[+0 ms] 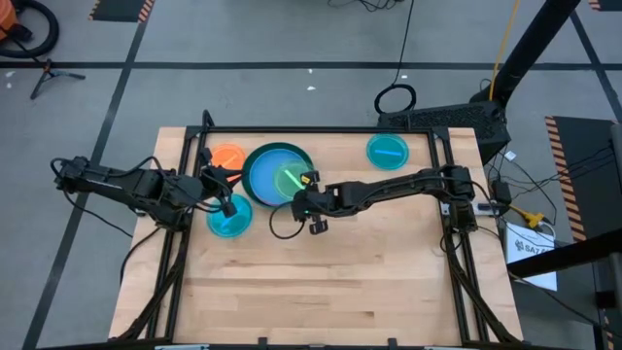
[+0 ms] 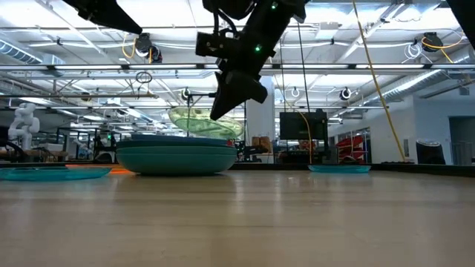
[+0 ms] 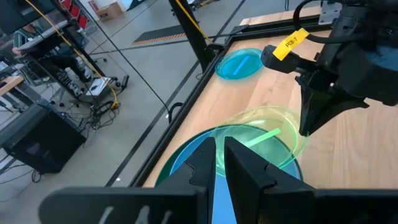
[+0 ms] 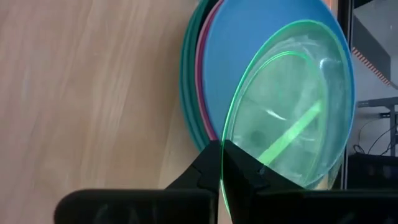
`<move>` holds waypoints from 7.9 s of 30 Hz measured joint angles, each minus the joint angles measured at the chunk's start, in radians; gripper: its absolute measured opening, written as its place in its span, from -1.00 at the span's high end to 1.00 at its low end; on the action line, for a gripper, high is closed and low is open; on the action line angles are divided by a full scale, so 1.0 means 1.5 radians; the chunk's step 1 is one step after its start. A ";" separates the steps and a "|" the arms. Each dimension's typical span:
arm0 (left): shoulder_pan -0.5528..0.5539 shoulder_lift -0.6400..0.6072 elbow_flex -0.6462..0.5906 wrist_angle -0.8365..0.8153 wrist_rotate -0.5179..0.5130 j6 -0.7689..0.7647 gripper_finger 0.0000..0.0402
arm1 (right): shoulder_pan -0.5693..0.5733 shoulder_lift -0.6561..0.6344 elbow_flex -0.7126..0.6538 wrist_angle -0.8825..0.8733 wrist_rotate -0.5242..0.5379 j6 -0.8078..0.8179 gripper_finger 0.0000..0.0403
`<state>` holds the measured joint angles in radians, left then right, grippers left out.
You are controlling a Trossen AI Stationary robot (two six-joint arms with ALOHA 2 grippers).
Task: Stack plastic plates
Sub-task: Stack the small green plate on top of the medium light blue plate, then stack the top small blue plate on top of the small green plate
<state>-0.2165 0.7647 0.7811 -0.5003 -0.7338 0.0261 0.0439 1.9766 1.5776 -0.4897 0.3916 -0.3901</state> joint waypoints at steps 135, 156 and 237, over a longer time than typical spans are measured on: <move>0.000 0.000 0.000 -0.021 0.000 -0.020 0.79 | -0.411 -0.001 -0.183 -0.175 0.004 0.525 0.48; 0.000 0.000 0.000 -0.014 0.000 -0.012 0.79 | -0.394 -0.040 -0.203 -0.209 0.022 0.517 0.97; 0.000 0.000 0.000 0.003 0.000 0.002 0.79 | -0.104 -0.096 -0.173 0.274 -0.158 0.097 0.36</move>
<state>-0.2165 0.7643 0.7811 -0.4965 -0.7338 0.0292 -0.1124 1.8332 1.3174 -0.0788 0.1543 -0.2448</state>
